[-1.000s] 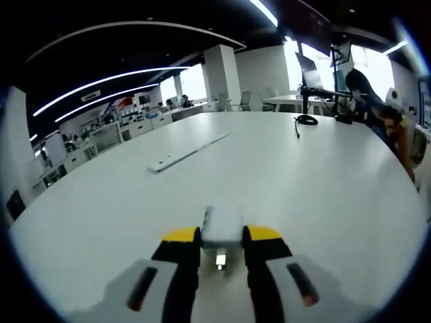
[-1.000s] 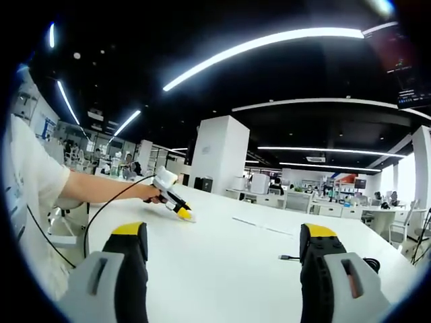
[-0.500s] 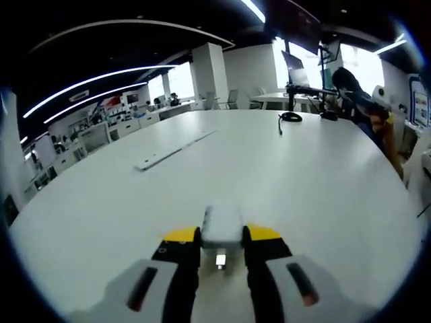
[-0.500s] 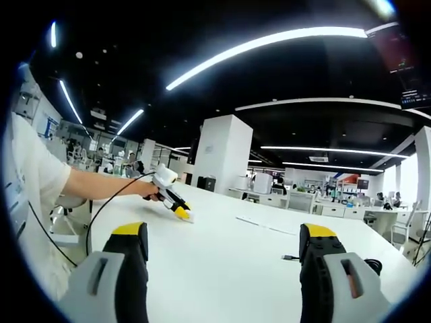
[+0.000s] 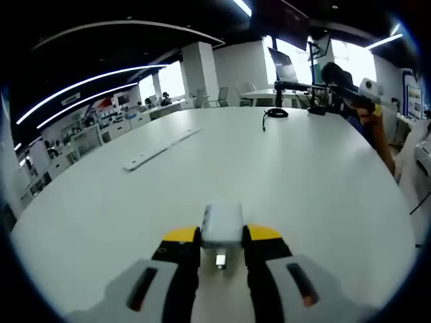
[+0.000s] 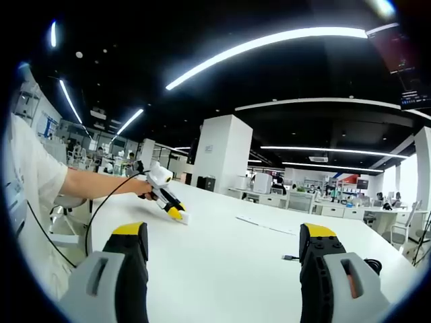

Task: Plug the desk Type‑C cable into the charger adapter.

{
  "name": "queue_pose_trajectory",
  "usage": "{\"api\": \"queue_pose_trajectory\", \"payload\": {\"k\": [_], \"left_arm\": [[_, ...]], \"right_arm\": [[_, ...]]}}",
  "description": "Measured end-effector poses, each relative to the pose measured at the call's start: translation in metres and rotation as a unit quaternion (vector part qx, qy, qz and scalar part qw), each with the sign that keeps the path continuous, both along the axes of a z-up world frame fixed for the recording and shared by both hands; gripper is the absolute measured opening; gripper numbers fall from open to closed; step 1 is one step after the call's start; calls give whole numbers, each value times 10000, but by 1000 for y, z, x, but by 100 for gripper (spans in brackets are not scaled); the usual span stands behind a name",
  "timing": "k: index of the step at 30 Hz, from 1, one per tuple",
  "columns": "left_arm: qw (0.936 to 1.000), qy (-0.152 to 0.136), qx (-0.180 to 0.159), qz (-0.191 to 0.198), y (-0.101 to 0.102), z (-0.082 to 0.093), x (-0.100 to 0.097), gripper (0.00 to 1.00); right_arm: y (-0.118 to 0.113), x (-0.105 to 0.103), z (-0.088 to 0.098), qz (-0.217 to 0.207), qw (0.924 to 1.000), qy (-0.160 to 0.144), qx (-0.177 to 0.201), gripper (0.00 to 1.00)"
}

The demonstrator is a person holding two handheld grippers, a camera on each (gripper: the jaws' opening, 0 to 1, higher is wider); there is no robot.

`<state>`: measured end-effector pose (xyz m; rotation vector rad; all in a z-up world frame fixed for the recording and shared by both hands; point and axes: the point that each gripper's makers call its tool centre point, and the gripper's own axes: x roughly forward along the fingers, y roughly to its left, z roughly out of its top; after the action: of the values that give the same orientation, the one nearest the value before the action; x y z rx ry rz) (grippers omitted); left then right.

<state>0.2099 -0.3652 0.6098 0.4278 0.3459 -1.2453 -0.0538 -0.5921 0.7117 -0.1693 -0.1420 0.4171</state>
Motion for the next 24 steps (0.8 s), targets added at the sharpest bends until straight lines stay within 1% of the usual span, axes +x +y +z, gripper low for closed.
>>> {"api": "queue_pose_trajectory", "payload": {"k": [9,19,24], "left_arm": [[9996,26,68,-274,-2,-1,-24,25],[9986,78,99,-517,-2,-1,-41,25],[9975,101,220,-671,-1,-2,-52,25]], "right_arm": [[4,0,-1,35,10000,12,-33,95],[9,2,-3,81,9999,60,-89,95],[8,2,-3,59,9999,80,-64,95]]}}
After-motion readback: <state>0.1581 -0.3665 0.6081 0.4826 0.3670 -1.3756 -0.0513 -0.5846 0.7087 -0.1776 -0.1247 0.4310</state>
